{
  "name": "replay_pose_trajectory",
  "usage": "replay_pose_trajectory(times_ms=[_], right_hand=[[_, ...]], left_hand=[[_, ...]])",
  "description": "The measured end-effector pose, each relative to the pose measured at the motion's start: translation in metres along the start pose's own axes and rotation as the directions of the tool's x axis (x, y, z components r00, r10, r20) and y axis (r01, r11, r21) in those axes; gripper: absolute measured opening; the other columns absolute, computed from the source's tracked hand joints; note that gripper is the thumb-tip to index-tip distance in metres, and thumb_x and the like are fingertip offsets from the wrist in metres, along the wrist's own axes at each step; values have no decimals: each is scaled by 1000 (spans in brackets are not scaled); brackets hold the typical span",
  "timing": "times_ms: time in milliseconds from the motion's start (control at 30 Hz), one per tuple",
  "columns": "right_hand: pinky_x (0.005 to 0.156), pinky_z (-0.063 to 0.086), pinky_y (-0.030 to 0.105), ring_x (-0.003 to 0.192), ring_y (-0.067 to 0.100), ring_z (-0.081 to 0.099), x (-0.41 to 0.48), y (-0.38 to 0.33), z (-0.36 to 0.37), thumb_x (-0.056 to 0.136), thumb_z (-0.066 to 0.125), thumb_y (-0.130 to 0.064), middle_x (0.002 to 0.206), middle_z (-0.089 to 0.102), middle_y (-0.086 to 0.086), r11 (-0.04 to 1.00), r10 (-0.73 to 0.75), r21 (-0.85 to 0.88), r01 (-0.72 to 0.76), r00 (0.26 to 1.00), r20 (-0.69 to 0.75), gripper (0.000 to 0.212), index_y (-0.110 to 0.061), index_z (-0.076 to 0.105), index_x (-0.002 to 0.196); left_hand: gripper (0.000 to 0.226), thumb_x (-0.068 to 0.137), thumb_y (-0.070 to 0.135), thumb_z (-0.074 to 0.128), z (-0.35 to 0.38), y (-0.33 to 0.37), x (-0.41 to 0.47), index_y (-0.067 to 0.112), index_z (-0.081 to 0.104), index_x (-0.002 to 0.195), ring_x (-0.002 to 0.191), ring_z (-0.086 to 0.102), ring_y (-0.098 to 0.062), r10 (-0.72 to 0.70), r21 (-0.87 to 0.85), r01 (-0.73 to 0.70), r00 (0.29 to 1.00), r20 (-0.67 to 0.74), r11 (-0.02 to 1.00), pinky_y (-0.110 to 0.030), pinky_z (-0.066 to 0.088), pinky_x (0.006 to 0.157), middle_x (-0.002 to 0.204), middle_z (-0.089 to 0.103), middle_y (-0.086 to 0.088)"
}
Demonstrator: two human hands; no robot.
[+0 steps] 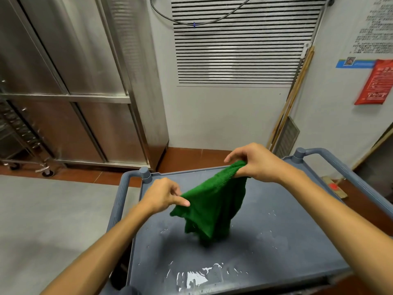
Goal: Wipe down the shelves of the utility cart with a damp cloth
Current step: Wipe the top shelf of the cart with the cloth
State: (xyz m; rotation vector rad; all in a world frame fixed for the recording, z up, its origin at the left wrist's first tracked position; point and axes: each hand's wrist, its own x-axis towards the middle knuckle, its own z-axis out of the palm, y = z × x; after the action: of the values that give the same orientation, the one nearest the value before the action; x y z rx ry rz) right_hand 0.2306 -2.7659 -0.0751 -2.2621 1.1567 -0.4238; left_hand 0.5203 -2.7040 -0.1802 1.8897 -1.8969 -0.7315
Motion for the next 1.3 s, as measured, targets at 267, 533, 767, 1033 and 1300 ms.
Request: replay_pose_trajectory(times_ms=[267, 533, 767, 1033, 1300], right_hand=[[60, 49, 38, 67, 27, 60, 7, 11, 1, 60, 79, -67, 73, 67, 8, 896, 131, -437, -77, 987, 96, 61, -10, 69, 77], [71, 53, 46, 83, 35, 65, 12, 23, -5, 56, 69, -79, 89, 68, 16, 979, 139, -183, -84, 940, 312, 65, -20, 73, 83], [54, 33, 28, 57, 15, 43, 24, 16, -6, 66, 83, -56, 62, 47, 3, 985, 108, -159, -59, 941, 321, 50, -9, 66, 75], [53, 37, 35, 60, 21, 50, 72, 4, -8, 61, 73, -73, 61, 53, 8, 938, 56, -342, -47, 998, 16, 69, -7, 55, 68], [58, 47, 39, 76, 30, 55, 128, -6, -10, 81, 73, -50, 78, 60, 7, 934, -76, -356, -30, 957, -280, 40, -12, 61, 82]], left_hand=[[26, 76, 31, 86, -53, -3, -6, 17, 63, 75, 55, 52, -1, 45, -32, -46, 999, -5, 998, -19, 42, 54, 65, 62, 5], [19, 89, 26, 73, -85, -9, -14, 22, 56, 82, 82, 65, -15, 92, -1, -92, 996, 9, 996, -37, 57, 73, 89, 69, 1], [20, 90, 19, 72, -103, -10, -18, 25, 54, 83, 79, 64, -13, 179, 152, -168, 982, -59, 974, -29, 56, 64, 83, 65, 8], [31, 91, 0, 61, -123, -21, 4, 28, 48, 91, 78, 61, -15, 242, 289, -197, 962, -126, 937, -24, 48, 63, 87, 65, 6], [30, 86, -5, 59, -171, -25, 47, 18, 55, 105, 90, 65, -32, 288, 407, -174, 928, -238, 897, -48, 57, 77, 101, 72, -7]])
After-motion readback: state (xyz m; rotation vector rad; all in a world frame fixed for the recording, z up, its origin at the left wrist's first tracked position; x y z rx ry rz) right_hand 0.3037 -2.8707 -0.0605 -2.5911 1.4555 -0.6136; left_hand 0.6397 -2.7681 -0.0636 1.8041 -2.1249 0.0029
